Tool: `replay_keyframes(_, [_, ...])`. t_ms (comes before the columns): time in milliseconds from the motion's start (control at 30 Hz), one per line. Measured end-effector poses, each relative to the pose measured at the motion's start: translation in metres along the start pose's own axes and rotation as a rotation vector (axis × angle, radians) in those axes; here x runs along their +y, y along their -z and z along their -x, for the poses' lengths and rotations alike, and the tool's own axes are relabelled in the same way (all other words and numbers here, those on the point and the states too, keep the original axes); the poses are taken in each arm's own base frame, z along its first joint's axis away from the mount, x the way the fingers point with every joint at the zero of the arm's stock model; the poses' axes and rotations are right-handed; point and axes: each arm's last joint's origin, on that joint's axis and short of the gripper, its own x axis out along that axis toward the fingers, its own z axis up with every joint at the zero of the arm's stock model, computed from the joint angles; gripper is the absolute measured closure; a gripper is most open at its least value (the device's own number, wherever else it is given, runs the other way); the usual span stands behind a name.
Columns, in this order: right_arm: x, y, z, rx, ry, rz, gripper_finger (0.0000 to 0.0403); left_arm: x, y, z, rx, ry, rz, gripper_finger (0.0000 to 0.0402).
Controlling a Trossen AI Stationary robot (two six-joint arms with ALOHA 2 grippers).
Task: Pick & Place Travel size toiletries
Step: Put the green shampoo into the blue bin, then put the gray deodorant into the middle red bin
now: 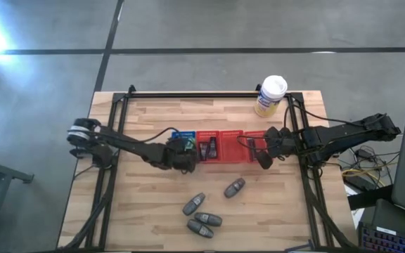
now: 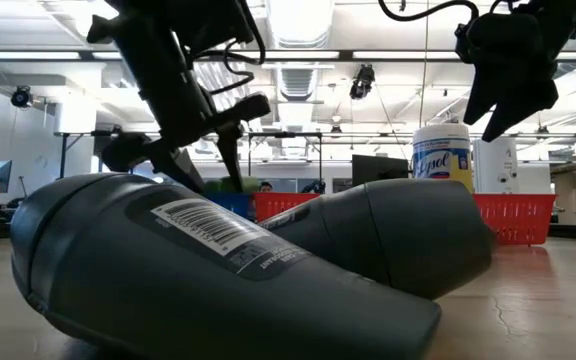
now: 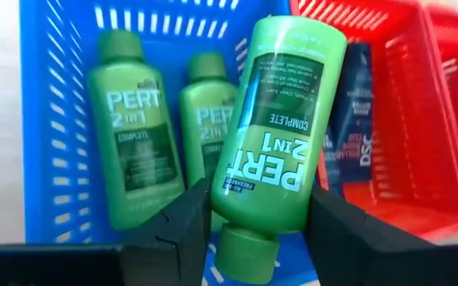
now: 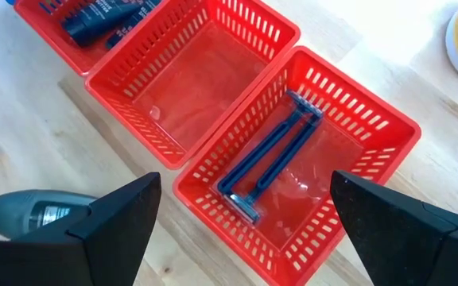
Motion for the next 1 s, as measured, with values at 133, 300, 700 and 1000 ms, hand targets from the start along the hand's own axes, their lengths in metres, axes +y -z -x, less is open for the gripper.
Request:
replay_keyframes(133, [0.0, 0.0, 0.0, 0.001, 0.001, 0.0, 0.0039, 0.001, -0.003, 0.0, -0.038, -0.004, 0.002, 0.0211])
replay_keyframes(300, [0.0, 0.0, 0.0, 0.001, 0.0, 0.0, 0.0039, 0.001, -0.003, 0.0, -0.033, -0.005, 0.004, 0.0193])
replay_keyframes(700, [0.0, 0.0, 0.0, 0.003, -0.001, -0.004, 0.0039, -0.016, -0.009, 0.028, 0.0, 0.151, -0.131, 0.0178])
replay_keyframes(1000, [0.0, 0.0, 0.0, 0.002, -0.002, -0.004, 0.0039, -0.041, 0.023, 0.057, 0.289, 0.278, -0.462, 0.0183])
